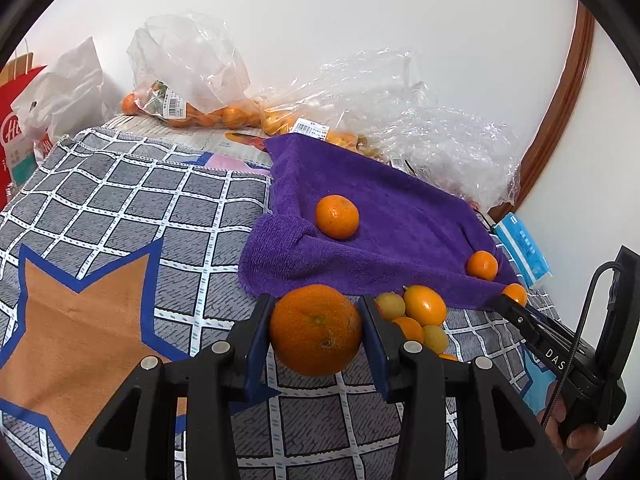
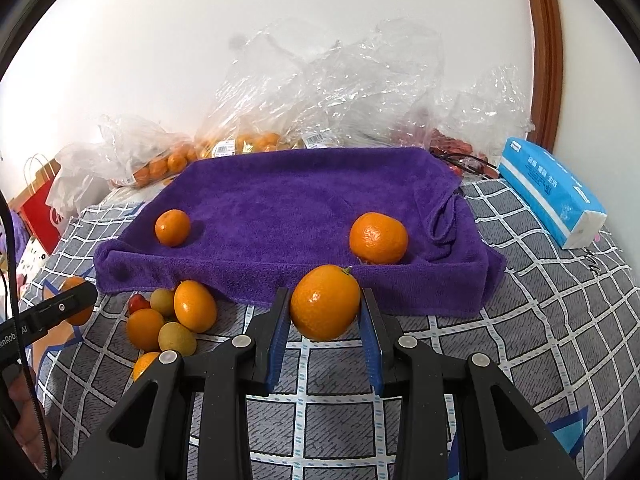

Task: Organize fruits

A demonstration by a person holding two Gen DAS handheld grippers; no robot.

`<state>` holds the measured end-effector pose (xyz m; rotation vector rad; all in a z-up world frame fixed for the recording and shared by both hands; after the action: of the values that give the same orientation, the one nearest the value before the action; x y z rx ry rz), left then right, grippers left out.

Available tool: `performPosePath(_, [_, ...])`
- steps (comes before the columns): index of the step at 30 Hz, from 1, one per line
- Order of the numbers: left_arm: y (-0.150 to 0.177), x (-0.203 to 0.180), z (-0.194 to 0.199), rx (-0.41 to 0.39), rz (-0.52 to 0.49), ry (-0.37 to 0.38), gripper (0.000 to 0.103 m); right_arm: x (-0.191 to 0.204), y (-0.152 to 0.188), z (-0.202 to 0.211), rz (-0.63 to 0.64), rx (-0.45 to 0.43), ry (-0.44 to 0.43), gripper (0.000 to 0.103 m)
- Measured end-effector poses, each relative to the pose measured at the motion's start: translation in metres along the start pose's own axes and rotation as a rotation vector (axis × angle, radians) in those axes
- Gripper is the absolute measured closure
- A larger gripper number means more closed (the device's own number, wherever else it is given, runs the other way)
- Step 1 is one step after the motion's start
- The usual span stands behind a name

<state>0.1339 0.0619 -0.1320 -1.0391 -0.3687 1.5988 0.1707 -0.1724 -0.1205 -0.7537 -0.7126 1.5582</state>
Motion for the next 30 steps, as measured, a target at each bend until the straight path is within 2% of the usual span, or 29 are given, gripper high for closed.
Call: performPosePath(30, [0.0006,-0.0026,0.0030,-0.019,-0.016,-0.013,0.063,-0.0014,-0.0008,0.0026,-0.017,-0.004,-0.010,0.070])
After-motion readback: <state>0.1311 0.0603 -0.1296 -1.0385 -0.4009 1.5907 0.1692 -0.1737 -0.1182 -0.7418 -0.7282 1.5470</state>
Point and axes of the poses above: each gripper's, at about its wrist camera, not at the fingertips, and z roughly against the way its jaws point, x to its left, y to its underside, the point moved 2 cm from there along -z, roughly the way its jaws point, and after that the axes turned 8 degrees about y, right-handed, at the moved point
